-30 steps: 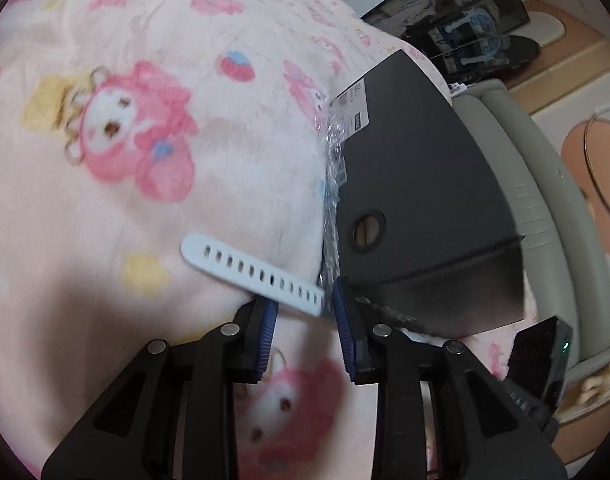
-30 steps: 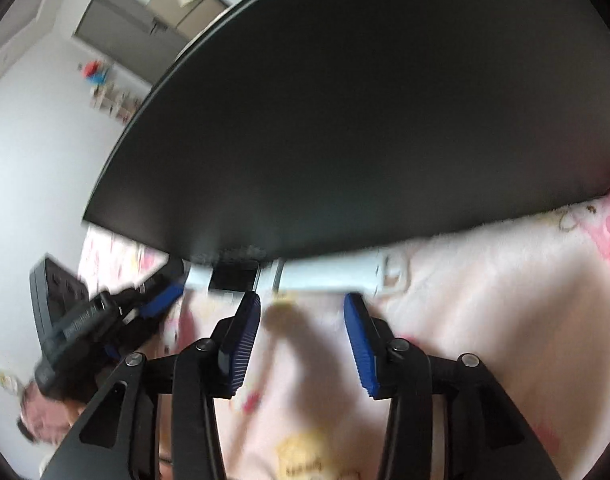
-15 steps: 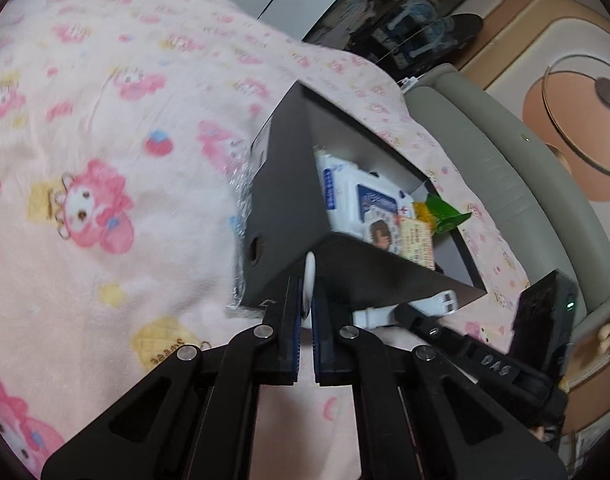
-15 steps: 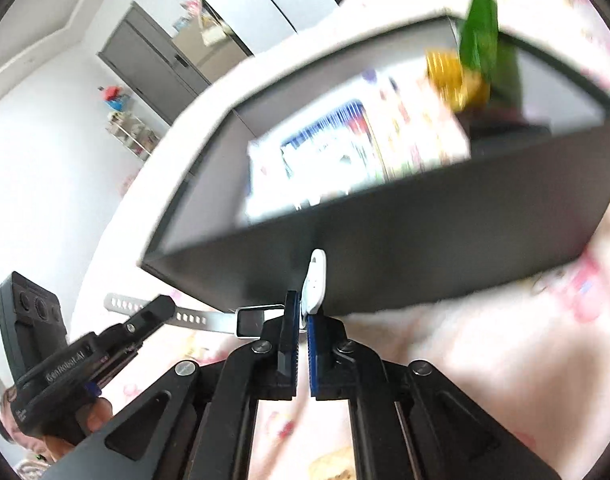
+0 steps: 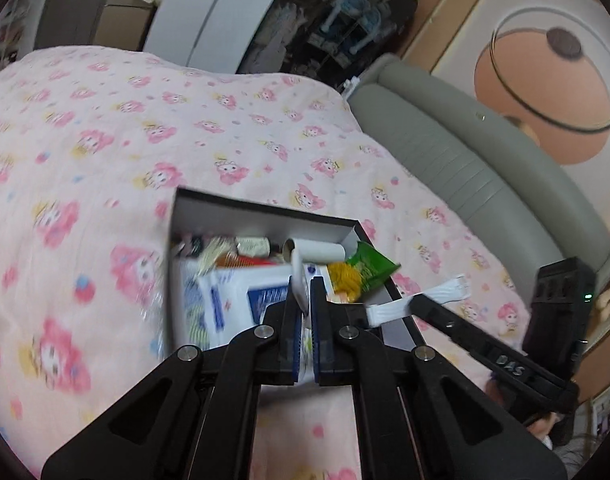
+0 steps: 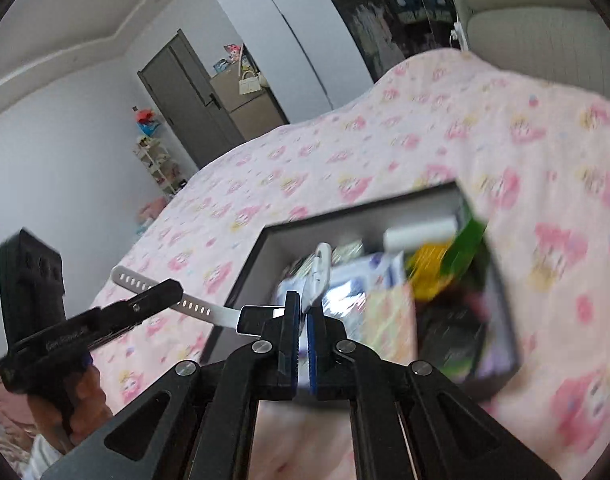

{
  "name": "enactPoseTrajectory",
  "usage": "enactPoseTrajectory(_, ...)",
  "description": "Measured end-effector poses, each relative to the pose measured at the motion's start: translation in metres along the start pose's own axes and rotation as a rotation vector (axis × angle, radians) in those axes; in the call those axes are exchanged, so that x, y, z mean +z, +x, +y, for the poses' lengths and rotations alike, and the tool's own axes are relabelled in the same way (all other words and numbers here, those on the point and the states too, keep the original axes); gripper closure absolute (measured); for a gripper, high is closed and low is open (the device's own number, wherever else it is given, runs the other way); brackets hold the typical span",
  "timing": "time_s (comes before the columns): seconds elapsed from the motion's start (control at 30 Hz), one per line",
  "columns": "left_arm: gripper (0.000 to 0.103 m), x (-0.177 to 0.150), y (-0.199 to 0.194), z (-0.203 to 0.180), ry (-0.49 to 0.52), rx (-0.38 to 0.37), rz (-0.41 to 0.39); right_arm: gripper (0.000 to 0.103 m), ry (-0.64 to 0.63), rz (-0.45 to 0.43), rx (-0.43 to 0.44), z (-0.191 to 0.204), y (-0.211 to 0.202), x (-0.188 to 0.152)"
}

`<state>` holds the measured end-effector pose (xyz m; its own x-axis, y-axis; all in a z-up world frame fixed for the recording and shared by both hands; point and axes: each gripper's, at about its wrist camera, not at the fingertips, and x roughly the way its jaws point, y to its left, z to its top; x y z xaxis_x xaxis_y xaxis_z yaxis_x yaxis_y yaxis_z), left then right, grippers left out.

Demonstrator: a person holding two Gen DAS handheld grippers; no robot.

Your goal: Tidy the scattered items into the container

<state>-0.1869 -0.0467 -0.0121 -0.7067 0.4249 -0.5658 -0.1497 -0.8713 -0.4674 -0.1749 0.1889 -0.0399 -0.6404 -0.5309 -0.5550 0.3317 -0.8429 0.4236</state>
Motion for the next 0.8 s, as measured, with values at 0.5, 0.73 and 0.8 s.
enactPoseTrajectory(0.5,0.100,0.014,0.107,0.008,0.017,0.078,0.247,0.081,-0.071,0.188,-0.260,-0.063,0.074,0.031)
enactPoseTrajectory(0.73,0.061,-0.011,0.123,0.012,0.016,0.166,0.268,0.050,-0.169,0.032,-0.453,-0.041,0.046,0.022)
enactPoseTrajectory(0.8,0.061,-0.008,0.124,0.015,-0.010,0.194,0.249,0.050,-0.193,0.076,-0.451,-0.036,0.053,0.023)
